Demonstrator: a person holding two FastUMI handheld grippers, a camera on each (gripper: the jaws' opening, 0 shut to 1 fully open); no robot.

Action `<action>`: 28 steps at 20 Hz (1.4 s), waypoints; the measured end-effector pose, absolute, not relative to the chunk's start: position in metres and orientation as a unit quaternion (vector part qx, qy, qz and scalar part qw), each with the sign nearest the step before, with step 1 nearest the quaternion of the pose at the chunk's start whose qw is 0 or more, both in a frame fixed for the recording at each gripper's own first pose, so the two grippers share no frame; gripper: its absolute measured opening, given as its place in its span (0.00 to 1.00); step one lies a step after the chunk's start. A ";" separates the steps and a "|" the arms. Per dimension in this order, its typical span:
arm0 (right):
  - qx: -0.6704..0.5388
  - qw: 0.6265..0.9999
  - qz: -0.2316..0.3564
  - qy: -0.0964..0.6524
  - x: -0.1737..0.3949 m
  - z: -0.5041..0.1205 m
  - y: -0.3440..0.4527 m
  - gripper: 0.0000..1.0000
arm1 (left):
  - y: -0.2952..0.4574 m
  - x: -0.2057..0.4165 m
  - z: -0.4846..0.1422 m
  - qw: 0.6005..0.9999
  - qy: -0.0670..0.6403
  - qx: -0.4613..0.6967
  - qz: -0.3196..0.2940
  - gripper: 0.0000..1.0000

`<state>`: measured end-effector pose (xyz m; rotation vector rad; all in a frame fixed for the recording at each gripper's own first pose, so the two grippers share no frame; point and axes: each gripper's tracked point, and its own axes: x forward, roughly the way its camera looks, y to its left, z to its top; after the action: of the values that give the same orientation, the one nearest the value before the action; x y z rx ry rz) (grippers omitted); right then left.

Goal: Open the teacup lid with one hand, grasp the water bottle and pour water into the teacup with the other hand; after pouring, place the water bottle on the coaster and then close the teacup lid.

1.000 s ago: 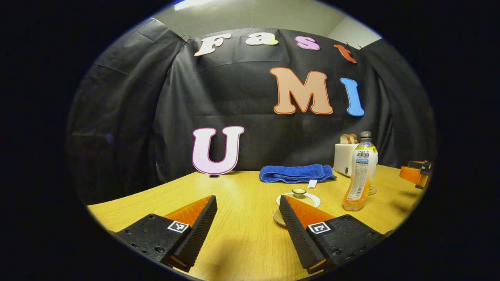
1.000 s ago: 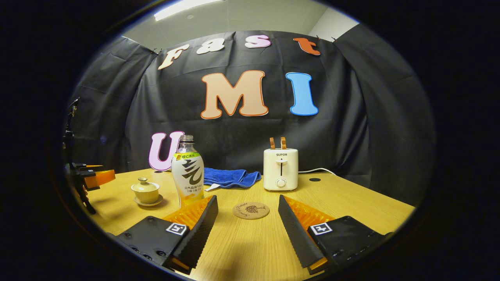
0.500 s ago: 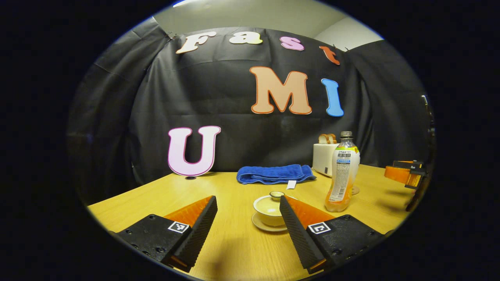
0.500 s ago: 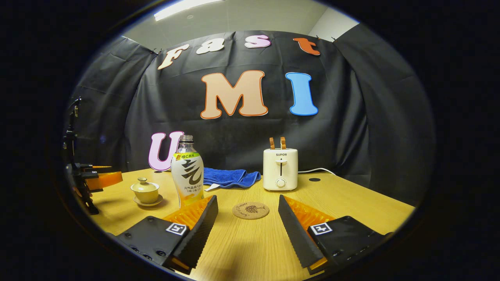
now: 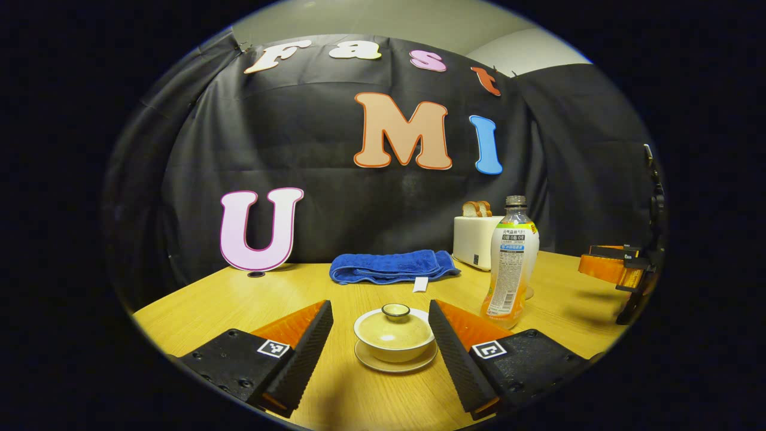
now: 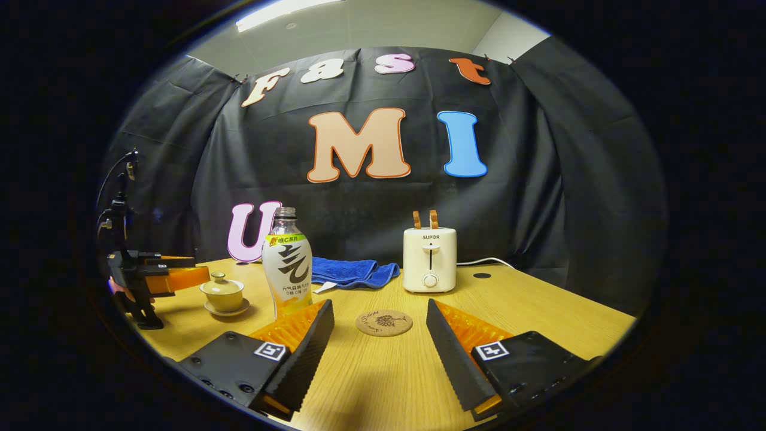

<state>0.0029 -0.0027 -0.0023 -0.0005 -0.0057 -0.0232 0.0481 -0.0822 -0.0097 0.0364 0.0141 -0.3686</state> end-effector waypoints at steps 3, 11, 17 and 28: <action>0.000 1.000 -0.012 -0.003 0.003 -0.003 -0.002 0.96 | -0.092 0.055 -0.012 0.980 0.014 0.020 -0.199 0.94; 0.000 1.000 -0.009 -0.003 0.003 -0.003 -0.001 0.96 | -0.110 0.074 -0.022 0.972 0.043 0.029 -0.228 0.93; 0.000 1.000 -0.007 -0.003 0.002 -0.002 -0.001 0.96 | -0.117 0.079 -0.030 0.968 0.065 0.044 -0.240 0.82; 0.000 1.000 -0.007 -0.003 0.003 -0.002 -0.001 0.98 | -0.113 0.081 -0.031 0.969 0.069 0.050 -0.234 0.46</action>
<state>0.0026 -0.0015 -0.0024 -0.0009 -0.0054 -0.0149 0.0812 -0.1135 -0.0307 0.1007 0.1398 -0.4721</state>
